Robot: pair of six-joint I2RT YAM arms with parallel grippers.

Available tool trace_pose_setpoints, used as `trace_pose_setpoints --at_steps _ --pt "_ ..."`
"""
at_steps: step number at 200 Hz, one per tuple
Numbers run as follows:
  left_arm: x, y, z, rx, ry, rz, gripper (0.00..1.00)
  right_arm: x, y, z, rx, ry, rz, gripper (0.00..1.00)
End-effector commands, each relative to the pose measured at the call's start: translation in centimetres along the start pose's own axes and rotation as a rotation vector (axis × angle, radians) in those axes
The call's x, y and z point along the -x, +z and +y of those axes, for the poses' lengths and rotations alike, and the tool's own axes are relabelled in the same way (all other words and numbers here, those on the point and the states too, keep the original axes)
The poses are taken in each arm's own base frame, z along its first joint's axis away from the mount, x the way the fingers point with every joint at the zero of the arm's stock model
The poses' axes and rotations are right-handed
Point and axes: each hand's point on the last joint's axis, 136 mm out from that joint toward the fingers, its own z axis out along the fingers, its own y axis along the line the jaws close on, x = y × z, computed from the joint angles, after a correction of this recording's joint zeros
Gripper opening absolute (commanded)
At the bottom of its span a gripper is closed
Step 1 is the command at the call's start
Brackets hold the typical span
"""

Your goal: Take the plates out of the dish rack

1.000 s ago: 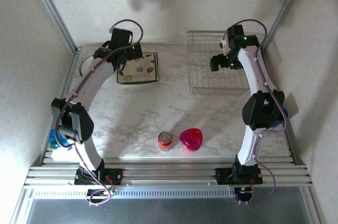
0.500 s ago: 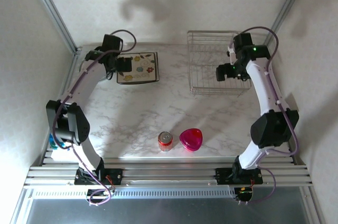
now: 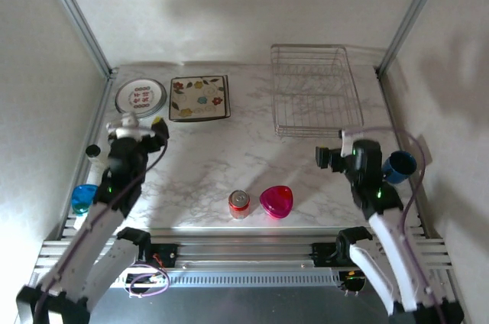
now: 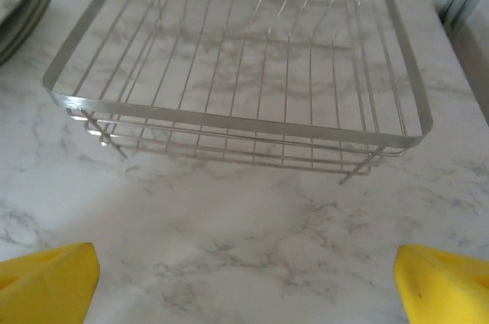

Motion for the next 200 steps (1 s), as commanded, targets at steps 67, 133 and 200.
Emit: trace_pose_setpoints --at_steps 67,133,200 --pt "-4.0 1.6 5.2 0.156 0.042 -0.246 0.99 -4.3 6.9 -1.1 -0.105 0.036 -0.189 0.99" --pt "-7.1 6.7 6.6 0.177 0.037 -0.165 1.0 -3.2 13.7 -2.1 -0.092 0.035 -0.098 0.99" --pt "-9.0 8.2 7.1 0.175 0.04 -0.111 1.0 -5.1 16.1 -4.0 -0.107 0.113 -0.054 0.99"
